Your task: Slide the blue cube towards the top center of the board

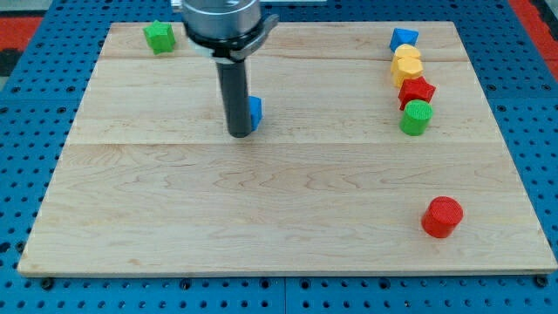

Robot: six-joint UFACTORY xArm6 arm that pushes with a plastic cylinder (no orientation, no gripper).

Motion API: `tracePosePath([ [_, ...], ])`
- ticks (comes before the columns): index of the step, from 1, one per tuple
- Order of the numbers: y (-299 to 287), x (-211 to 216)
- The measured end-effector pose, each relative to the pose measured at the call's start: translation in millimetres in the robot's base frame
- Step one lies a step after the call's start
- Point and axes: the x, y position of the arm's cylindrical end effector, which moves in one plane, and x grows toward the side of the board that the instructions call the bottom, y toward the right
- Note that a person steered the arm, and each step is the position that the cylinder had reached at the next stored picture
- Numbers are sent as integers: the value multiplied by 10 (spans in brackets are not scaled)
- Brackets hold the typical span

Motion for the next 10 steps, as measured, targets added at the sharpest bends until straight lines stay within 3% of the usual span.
tracePosePath([
  [1,274,-19],
  [2,142,-471],
  [3,-11,-162],
  [4,-337,-336],
  [6,-294,-1119],
  [9,264,-612],
  [10,352,-879],
])
